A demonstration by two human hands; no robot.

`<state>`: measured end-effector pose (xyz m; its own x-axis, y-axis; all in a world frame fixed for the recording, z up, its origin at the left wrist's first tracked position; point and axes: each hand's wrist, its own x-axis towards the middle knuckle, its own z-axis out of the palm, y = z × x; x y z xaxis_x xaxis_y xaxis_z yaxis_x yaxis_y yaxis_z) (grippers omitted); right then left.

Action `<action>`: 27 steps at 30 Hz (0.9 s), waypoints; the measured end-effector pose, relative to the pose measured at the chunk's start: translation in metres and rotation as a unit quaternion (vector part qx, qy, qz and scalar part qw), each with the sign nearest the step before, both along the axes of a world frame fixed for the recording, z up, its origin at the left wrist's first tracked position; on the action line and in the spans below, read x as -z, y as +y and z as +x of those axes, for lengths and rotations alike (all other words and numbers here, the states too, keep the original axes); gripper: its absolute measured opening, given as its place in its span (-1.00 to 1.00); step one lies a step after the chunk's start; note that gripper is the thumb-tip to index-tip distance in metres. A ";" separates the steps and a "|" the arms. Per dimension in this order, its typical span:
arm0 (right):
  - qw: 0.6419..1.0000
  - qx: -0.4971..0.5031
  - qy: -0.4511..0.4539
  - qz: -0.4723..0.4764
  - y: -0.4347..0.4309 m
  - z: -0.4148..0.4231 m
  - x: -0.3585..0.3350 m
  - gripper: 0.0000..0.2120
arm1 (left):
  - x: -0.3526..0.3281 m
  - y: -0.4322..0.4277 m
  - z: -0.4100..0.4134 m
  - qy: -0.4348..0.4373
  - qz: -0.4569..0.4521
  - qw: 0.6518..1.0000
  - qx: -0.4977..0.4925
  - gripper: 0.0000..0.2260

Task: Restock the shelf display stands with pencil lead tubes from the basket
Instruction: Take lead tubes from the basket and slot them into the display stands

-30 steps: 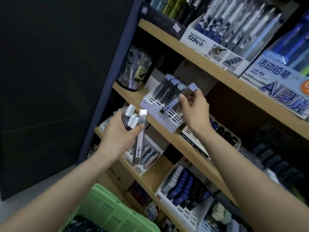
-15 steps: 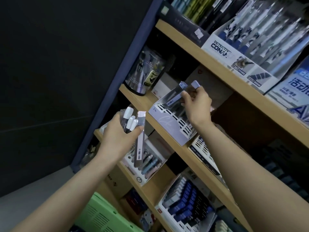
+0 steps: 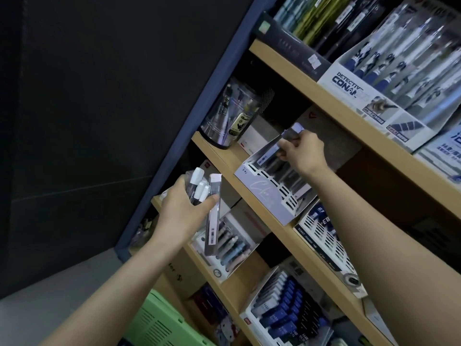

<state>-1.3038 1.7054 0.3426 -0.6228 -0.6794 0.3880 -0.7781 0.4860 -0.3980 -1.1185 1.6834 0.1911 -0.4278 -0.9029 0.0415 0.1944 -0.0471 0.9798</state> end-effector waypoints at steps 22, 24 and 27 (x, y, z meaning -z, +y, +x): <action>0.996 0.055 0.068 -0.028 0.006 0.013 0.044 -0.67 | 0.000 0.007 -0.003 0.049 0.058 0.996 0.057 -0.87; 0.994 0.024 0.085 -0.063 0.013 0.027 0.048 -0.80 | 0.001 0.008 -0.002 0.062 0.082 0.992 0.068 -0.89; 0.995 -0.048 0.021 -0.085 0.029 0.052 0.058 -0.86 | 0.005 0.009 -0.001 0.080 0.110 0.988 0.075 -0.90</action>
<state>-1.2521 1.7340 0.2851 -0.5385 -0.6575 0.5270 -0.8357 0.3368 -0.4338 -1.1195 1.6927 0.1864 -0.5606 -0.8251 -0.0704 0.3208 -0.2948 0.9001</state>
